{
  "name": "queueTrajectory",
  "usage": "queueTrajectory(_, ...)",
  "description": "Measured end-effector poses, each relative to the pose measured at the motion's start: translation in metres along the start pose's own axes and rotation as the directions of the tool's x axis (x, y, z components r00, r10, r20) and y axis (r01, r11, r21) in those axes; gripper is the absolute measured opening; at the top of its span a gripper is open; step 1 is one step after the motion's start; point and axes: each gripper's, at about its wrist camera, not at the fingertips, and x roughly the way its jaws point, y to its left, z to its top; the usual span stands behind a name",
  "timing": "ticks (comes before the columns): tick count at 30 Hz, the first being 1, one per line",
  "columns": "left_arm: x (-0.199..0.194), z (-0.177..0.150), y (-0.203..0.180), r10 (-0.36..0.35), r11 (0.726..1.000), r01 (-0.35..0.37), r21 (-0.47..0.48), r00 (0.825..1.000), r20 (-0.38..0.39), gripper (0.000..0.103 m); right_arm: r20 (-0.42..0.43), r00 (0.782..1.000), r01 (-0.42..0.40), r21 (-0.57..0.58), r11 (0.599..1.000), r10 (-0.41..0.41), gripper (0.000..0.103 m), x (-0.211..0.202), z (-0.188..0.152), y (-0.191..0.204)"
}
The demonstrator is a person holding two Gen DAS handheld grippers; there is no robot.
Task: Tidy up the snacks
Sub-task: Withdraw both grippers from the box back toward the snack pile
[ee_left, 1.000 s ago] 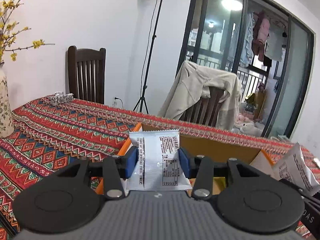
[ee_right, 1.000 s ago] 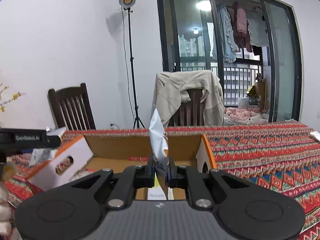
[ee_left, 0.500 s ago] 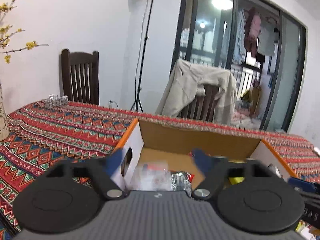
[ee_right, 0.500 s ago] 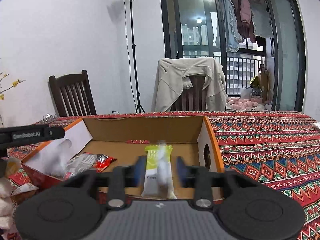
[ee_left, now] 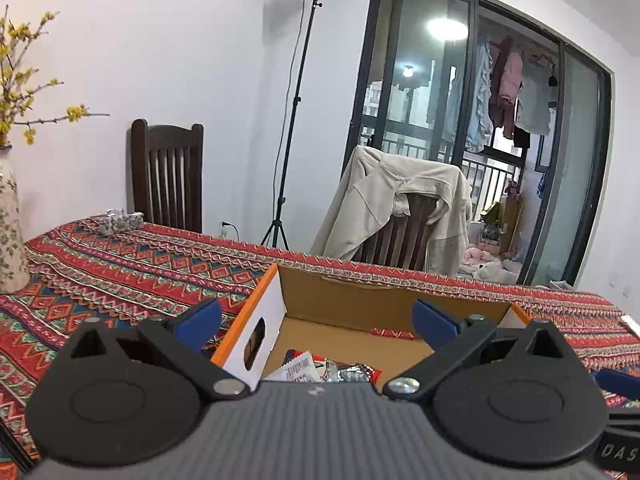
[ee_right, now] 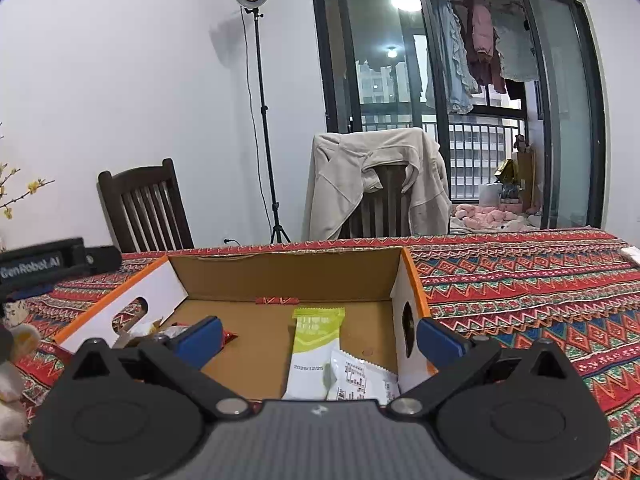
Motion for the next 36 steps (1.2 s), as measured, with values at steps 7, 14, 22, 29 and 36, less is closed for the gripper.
queueTrajectory(7, -0.037, 0.020, 0.001, -0.017, 1.000, 0.017, 0.005, 0.999, 0.029, 0.103, 0.024, 1.000, 0.008, -0.041, 0.999, -0.007, 0.103, -0.033, 0.016, 0.011)
queueTrajectory(14, -0.083, 0.013, 0.015, -0.003, 0.998, -0.003, 0.070, 0.997, 0.083, 0.103, 0.039, 0.999, -0.011, -0.091, 0.996, 0.014, 0.103, -0.075, 0.018, 0.017)
queueTrajectory(22, -0.126, -0.020, 0.041, 0.007, 0.994, -0.014, 0.108, 0.998, 0.067, 0.103, 0.003, 1.000, 0.004, -0.117, 0.993, -0.004, 0.103, -0.109, -0.012, 0.005)
queueTrajectory(29, -0.141, -0.062, 0.061, -0.006, 0.990, 0.010, 0.139, 1.000, -0.030, 0.103, -0.044, 0.999, 0.003, -0.066, 0.998, -0.006, 0.103, -0.127, -0.047, -0.018)
queueTrajectory(36, -0.131, -0.088, 0.078, -0.039, 0.993, 0.051, 0.104, 0.993, -0.111, 0.103, -0.074, 0.997, 0.023, -0.028, 0.999, -0.025, 0.103, -0.143, -0.070, -0.037)
